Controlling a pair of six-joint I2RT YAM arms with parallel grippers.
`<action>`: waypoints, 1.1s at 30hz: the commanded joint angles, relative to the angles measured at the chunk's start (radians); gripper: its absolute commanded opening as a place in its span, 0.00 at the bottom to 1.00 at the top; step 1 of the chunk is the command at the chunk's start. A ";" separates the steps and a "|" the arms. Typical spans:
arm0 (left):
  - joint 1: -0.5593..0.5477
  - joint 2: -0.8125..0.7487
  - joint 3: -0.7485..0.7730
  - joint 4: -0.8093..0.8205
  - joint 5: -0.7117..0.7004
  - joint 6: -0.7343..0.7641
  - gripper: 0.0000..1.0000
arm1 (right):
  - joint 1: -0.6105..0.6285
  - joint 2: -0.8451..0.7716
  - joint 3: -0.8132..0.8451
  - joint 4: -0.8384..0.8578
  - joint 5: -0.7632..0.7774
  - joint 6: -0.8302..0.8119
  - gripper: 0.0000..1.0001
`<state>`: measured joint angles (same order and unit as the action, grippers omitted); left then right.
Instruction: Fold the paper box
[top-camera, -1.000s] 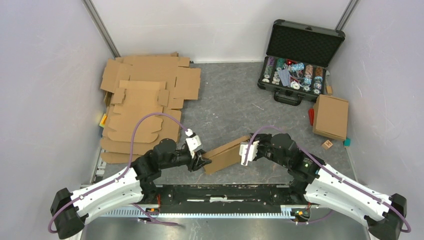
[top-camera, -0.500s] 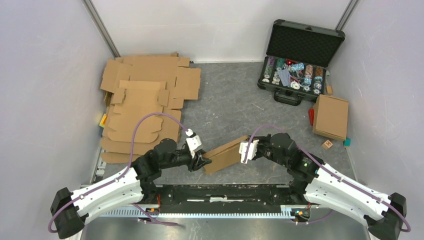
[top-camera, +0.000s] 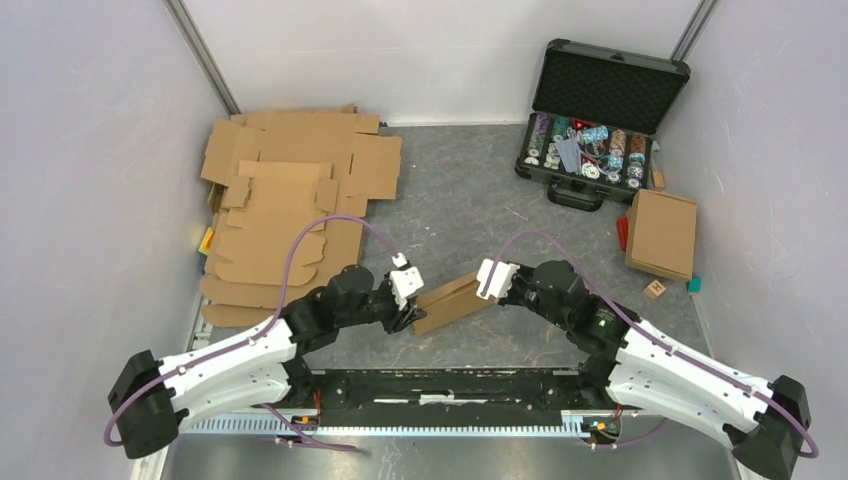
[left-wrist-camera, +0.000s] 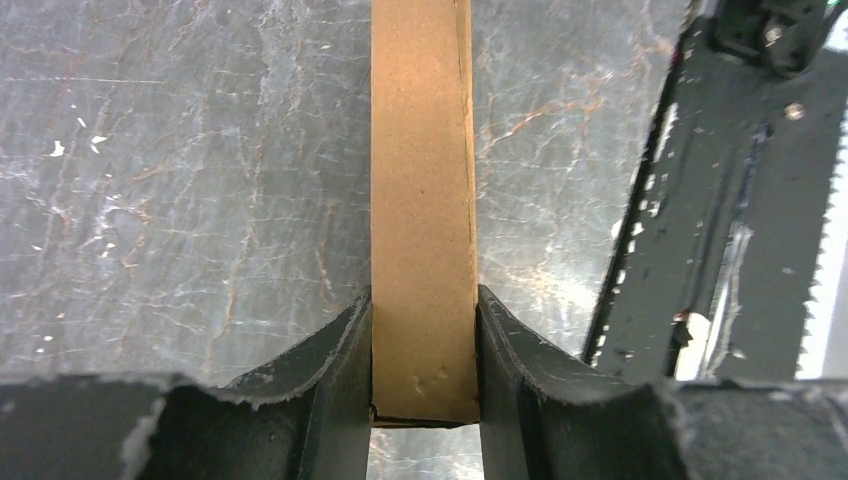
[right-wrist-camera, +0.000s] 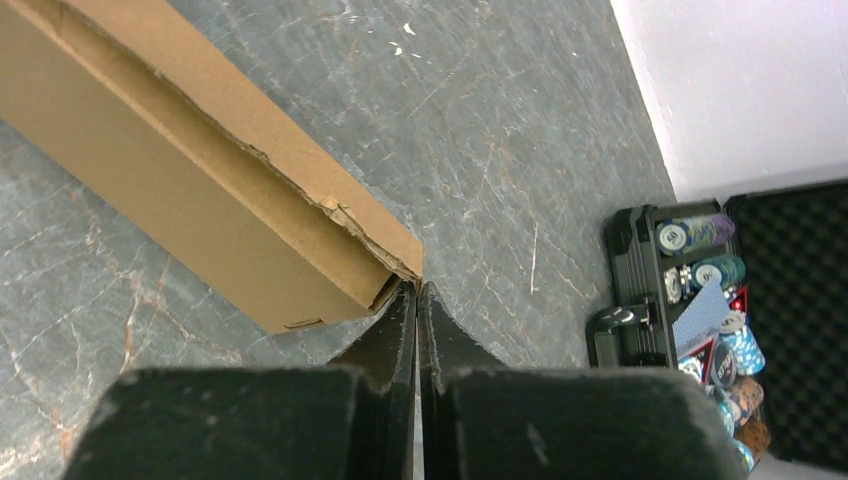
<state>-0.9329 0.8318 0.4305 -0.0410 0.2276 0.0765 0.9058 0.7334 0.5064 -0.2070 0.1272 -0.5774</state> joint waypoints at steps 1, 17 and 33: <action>-0.004 0.082 0.076 0.005 -0.102 0.132 0.22 | 0.009 0.012 -0.009 0.142 0.011 0.109 0.00; -0.009 0.201 0.156 -0.022 -0.105 0.155 0.49 | 0.008 -0.019 -0.093 0.185 0.057 0.174 0.00; -0.009 0.334 0.234 0.110 0.028 0.109 0.71 | 0.008 -0.069 -0.128 0.198 0.011 0.174 0.00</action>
<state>-0.9436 1.1194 0.5915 0.0032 0.1921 0.2062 0.9096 0.6903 0.3935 -0.0643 0.1688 -0.4183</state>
